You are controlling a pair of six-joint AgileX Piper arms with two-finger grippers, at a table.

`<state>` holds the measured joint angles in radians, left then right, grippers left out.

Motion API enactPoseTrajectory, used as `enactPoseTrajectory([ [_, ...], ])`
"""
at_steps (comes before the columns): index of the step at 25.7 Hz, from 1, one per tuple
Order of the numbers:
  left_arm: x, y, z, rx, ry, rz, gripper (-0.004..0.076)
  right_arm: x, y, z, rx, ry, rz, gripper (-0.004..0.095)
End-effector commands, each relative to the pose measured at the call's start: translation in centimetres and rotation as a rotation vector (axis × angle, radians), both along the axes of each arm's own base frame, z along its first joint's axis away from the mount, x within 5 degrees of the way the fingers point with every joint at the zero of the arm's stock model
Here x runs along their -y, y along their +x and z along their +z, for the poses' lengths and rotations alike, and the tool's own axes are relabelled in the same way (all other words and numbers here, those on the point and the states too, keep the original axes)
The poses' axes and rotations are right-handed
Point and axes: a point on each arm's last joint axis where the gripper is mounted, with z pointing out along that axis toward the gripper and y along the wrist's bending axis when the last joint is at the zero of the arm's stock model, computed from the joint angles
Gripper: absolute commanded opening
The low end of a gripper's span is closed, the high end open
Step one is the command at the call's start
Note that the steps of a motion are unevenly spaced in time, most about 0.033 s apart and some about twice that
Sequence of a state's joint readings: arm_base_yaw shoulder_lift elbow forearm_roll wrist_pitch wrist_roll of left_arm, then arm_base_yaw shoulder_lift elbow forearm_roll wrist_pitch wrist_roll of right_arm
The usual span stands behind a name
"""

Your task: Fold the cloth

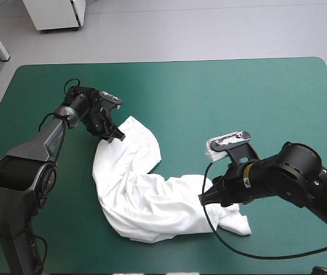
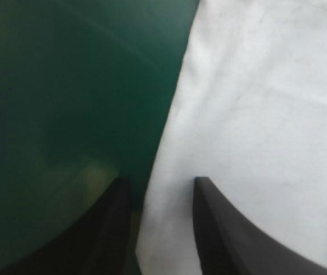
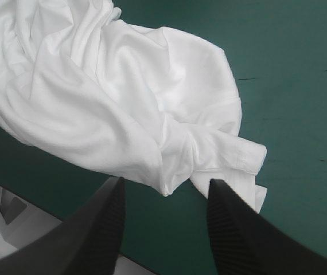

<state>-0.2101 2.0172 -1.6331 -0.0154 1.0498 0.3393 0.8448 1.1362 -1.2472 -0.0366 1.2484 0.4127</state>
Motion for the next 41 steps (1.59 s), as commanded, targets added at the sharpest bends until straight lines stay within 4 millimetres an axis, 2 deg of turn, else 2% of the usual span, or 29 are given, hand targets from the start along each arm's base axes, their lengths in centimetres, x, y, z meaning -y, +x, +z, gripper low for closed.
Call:
enactPoseTrajectory([
  [1,0.3,-0.3,2.1,0.033,-0.016,-0.008,0.0207,0.6,-0.2,1.0,0.039,0.017,-0.009,0.0422],
  [5,0.4,-0.2,1.5,0.003,-0.019,-0.006,0.0144,0.7,0.0,1.0,0.055,0.002,-0.014,0.042],
  [7,0.4,-0.2,1.4,0.002,-0.018,-0.007,0.0081,0.8,0.1,1.0,0.062,-0.003,-0.034,0.042],
  [9,0.4,-0.2,1.4,0.002,-0.018,-0.007,-0.0024,1.2,0.4,1.0,0.061,-0.004,-0.064,0.042],
  [12,0.4,-0.2,1.4,0.001,-0.017,-0.01,-0.0022,1.8,1.0,0.0,0.054,-0.049,-0.063,0.042],
  [15,0.4,-0.2,1.4,-0.002,-0.015,-0.01,-0.0022,2.2,1.1,-2.4,-0.021,-0.096,-0.065,0.0424],
  [19,0.4,-0.3,1.4,-0.005,-0.016,-0.01,-0.0022,2.9,1.0,-6.0,-0.108,-0.192,-0.06,0.0501],
  [25,0.4,-0.2,1.4,-0.001,-0.017,-0.01,-0.0022,3.4,0.3,-9.1,-0.18,-0.265,-0.044,0.0516],
  [26,0.5,-0.2,1.4,0.001,-0.019,-0.01,-0.0022,3.5,0.2,-10.1,-0.189,-0.272,-0.033,0.0514],
  [29,0.5,-0.2,1.4,0.001,-0.019,-0.01,-0.0022,3.4,-0.2,-12.3,-0.212,-0.244,-0.029,0.0514],
  [33,0.5,-0.2,1.4,0.001,-0.019,-0.01,-0.0022,2.9,0.4,-13.1,-0.167,-0.207,-0.02,0.0468],
  [39,0.5,-0.3,1.4,-0.01,-0.02,-0.009,-0.0022,1.7,1.3,-16.6,-0.269,-0.28,0.026,0.0445],
  [41,0.5,-0.3,1.4,-0.012,-0.02,-0.009,-0.0022,1.4,1.7,-17.2,-0.269,-0.28,0.025,0.0444],
])
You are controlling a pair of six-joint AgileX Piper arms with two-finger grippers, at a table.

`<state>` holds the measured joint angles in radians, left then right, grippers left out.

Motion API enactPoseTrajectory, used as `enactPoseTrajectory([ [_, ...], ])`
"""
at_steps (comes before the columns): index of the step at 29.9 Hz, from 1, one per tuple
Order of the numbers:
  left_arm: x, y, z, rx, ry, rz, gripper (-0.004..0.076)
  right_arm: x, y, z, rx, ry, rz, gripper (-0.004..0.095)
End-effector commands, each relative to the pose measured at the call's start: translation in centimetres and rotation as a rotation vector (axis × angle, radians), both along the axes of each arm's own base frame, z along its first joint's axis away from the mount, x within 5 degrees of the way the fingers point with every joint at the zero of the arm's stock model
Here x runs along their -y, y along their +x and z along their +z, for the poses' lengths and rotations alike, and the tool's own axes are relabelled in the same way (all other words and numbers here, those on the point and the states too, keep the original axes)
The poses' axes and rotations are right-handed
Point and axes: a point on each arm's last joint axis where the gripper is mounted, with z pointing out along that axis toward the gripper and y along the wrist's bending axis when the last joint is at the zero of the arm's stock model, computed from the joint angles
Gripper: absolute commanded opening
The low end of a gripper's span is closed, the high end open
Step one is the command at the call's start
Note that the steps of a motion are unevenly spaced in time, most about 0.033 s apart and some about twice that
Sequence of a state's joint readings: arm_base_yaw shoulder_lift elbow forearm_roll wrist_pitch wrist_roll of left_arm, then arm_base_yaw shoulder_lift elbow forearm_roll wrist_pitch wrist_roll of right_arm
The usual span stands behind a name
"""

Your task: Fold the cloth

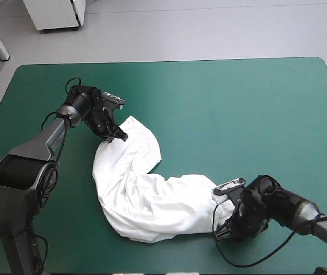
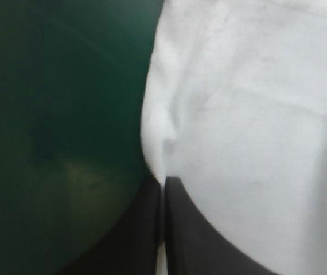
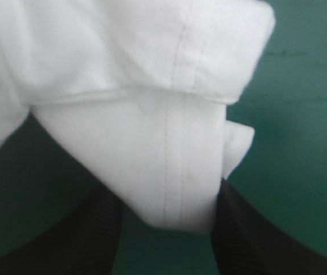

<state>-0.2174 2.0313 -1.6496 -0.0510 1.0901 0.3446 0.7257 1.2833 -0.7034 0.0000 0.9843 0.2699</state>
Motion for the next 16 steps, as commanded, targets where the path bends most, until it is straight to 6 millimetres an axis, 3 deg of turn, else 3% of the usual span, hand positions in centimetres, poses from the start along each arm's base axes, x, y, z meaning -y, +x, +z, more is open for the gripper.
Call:
enactPoseTrajectory([
  [1,-0.1,-0.2,1.6,0.029,0.005,-0.005,-0.0022,-0.7,0.9,-0.2,0.025,0.029,0.005,0.0441],
  [3,-0.1,-0.2,1.6,0.029,0.005,-0.005,-0.0022,-0.9,1.1,-0.6,0.021,0.025,0.005,0.0439],
  [5,-0.1,-0.3,1.6,0.028,0.006,-0.009,-0.0022,-0.9,1.1,-1.0,0.003,0.01,0.005,0.0375],
  [10,-0.2,-0.3,1.6,0.028,0.008,-0.009,-0.0022,-0.7,0.9,-1.4,-0.033,-0.023,-0.005,-0.0013],
  [13,-0.1,-0.2,2.0,0.03,0.003,0.0,-0.0022,-0.5,0.7,-0.6,-0.047,-0.041,-0.021,-0.0017],
  [16,-0.1,-0.2,3.7,0.05,-0.007,0.001,-0.0022,-0.5,1.0,2.0,0.01,-0.008,-0.034,-0.0017],
])
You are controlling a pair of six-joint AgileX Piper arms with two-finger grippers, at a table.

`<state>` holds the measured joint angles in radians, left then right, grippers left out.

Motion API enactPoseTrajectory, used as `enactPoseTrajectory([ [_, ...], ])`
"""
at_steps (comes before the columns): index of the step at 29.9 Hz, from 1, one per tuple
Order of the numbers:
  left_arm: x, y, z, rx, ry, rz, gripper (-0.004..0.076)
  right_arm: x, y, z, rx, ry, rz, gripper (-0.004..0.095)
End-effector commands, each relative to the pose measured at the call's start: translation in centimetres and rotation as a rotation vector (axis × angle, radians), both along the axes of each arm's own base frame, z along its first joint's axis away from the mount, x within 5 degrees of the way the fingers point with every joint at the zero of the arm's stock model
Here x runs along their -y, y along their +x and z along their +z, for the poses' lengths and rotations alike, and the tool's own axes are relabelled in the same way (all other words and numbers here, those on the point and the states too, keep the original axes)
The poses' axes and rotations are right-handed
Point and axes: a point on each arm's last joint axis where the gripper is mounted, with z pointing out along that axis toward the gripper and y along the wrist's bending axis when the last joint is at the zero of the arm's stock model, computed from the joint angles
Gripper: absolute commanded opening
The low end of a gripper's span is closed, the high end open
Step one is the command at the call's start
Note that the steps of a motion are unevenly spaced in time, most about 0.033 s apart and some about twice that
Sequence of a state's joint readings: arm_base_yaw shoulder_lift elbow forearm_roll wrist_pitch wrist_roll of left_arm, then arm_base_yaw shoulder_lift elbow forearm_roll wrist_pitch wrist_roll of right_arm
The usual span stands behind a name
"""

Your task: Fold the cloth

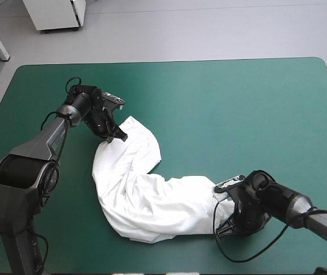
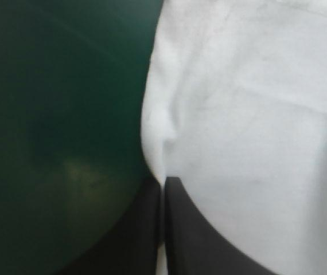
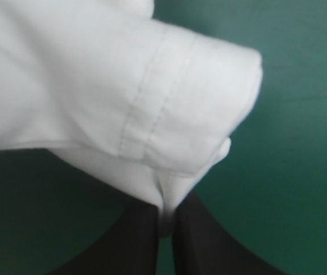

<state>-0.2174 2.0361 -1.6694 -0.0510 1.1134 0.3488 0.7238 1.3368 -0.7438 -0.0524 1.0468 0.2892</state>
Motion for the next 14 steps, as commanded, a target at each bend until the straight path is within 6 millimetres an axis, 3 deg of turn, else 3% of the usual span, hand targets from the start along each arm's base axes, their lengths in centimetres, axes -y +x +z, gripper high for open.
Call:
enactPoseTrajectory([
  [1,-0.1,-0.3,4.4,0.073,-0.015,0.006,-0.0022,-0.4,0.3,3.1,0.072,0.089,-0.043,-0.0017],
  [8,-0.3,-1.4,13.0,0.264,-0.064,0.02,-0.0022,0.9,1.6,13.1,0.378,0.088,-0.049,-0.0017],
  [14,-0.9,-4.5,22.2,0.503,-0.139,0.024,-0.0022,2.1,2.3,22.3,0.712,0.175,-0.079,-0.0017],
])
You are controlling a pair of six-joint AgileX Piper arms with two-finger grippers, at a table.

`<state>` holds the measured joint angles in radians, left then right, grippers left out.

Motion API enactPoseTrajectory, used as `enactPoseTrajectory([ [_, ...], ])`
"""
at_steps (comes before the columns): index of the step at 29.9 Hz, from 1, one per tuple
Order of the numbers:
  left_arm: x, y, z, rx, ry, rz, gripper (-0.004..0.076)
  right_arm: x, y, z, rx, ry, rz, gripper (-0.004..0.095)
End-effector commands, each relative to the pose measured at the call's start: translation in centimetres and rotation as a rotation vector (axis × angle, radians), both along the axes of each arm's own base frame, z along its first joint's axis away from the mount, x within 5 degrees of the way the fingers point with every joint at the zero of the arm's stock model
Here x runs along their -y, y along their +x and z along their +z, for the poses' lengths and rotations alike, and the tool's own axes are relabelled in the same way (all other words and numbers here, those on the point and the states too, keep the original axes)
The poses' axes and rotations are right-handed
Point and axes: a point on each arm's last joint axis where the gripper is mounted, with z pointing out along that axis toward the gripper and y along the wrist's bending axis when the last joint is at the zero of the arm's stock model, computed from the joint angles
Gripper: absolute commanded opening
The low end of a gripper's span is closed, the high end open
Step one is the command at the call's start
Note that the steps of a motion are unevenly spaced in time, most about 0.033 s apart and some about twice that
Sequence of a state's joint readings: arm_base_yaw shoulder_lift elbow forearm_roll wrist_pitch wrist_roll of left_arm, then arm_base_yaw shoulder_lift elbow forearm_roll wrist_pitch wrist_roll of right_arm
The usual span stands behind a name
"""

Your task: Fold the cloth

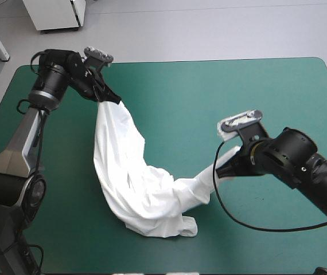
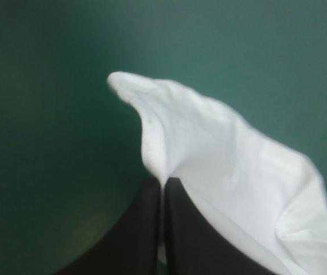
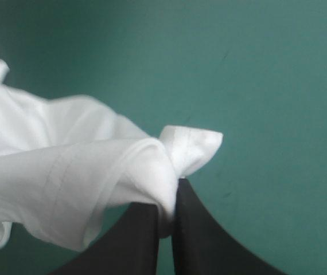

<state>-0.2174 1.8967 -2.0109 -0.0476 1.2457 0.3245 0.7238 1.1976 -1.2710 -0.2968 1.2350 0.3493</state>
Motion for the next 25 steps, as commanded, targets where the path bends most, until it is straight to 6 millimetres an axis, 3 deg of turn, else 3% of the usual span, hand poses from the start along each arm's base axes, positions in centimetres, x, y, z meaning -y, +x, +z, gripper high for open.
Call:
enactPoseTrajectory([
  [1,-0.8,-4.2,8.7,0.217,-0.077,0.008,-0.0022,1.9,-0.3,6.6,0.248,0.044,-0.047,-0.0017],
  [8,-2.0,-10.7,19.2,0.622,-0.206,0.003,-0.0022,5.4,-2.2,15.9,0.611,0.051,-0.089,-0.0017],
  [14,-2.3,-16.4,26.0,0.975,-0.42,-0.063,-0.0022,8.6,-4.6,21.4,0.862,0.035,-0.139,-0.0017],
  [18,-2.5,-19.8,28.6,1.106,-0.527,-0.112,-0.0022,10.2,-6.4,24.6,1.015,0.062,-0.132,-0.0017],
  [25,-3.2,-25.5,32.0,1.335,-0.669,-0.196,-0.0022,11.0,-8.3,28.5,1.244,0.145,-0.087,-0.0017],
])
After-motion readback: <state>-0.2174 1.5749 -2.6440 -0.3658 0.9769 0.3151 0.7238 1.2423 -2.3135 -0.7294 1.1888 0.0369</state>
